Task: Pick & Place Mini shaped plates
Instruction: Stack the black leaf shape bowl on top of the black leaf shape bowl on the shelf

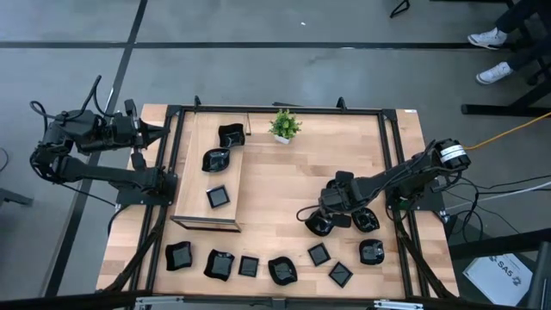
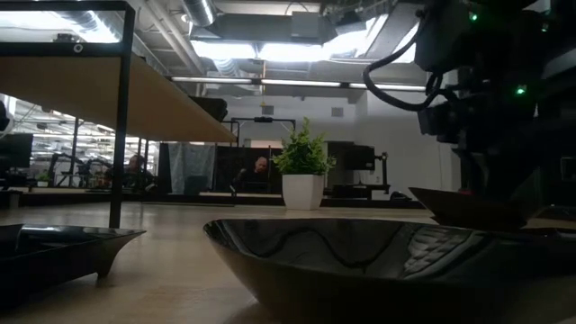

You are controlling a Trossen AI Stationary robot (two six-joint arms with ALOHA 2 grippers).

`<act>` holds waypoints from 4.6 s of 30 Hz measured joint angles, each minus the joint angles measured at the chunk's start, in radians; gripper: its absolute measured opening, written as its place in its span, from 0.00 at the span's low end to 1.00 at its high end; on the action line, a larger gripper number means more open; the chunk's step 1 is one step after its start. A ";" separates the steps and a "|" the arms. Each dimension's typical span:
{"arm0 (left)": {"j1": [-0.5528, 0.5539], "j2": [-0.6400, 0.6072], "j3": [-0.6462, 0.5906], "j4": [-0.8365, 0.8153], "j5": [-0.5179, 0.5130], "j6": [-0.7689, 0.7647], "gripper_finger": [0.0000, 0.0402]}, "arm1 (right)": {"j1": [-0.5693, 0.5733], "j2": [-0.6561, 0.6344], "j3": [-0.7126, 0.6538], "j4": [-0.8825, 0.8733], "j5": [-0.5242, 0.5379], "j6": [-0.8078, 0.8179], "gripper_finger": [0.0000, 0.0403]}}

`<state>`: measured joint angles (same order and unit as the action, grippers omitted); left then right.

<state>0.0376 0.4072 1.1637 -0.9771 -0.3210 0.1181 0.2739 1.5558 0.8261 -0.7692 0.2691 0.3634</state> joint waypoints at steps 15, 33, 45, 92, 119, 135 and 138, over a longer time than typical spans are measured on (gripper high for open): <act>0.000 0.000 0.000 0.000 0.000 0.000 0.01 | -0.074 0.000 0.037 0.038 0.029 0.009 0.01; 0.000 0.000 0.000 0.000 0.000 0.000 0.01 | -0.100 0.000 0.261 0.276 0.159 -0.356 0.01; 0.000 0.000 0.000 0.000 0.000 0.000 0.01 | -0.134 0.030 0.281 0.652 0.097 -0.668 0.01; 0.000 0.000 0.000 0.000 0.000 0.000 0.01 | -0.234 0.481 0.733 1.077 -0.105 -0.969 0.01; 0.000 0.000 0.000 0.000 0.000 0.000 0.01 | -0.255 0.481 0.732 1.077 -0.117 -0.792 0.06; 0.000 0.000 0.000 0.000 0.000 0.000 0.01 | -0.213 0.416 0.731 0.718 -0.078 -0.798 0.06; 0.000 0.000 0.000 0.000 0.000 0.000 0.01 | -0.172 0.374 0.731 0.551 -0.073 -0.751 0.06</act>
<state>0.0376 0.4068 1.1639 -0.9769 -0.3208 0.1182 0.1016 1.9294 1.5567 -0.2179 0.1957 -0.3873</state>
